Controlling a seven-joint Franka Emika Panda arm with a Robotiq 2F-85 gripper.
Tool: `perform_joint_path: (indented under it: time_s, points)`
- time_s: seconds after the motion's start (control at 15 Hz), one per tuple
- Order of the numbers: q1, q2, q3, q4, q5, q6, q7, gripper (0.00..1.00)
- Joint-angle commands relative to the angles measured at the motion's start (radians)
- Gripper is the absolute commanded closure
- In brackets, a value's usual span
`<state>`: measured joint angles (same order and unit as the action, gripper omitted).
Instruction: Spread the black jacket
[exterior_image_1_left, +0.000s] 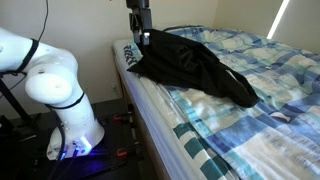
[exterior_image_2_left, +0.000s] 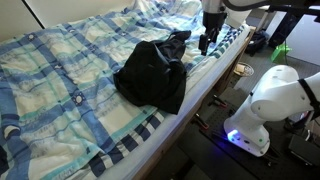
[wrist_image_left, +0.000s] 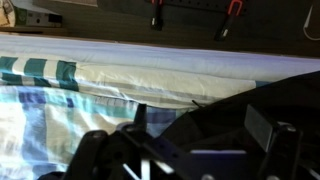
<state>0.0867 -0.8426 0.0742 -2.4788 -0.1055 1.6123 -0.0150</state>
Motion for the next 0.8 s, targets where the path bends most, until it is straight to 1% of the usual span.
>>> perform_joint_path:
  time_s: [0.0,0.4,0.6,0.73]
  points:
    - [0.047,0.041,0.022,0.015,0.017,0.046,-0.027,0.0]
    - [0.142,0.139,0.039,0.01,0.007,0.195,-0.155,0.0]
    - [0.162,0.219,0.028,0.0,0.005,0.306,-0.216,0.0]
    - [0.163,0.268,0.033,-0.001,0.0,0.354,-0.234,0.0]
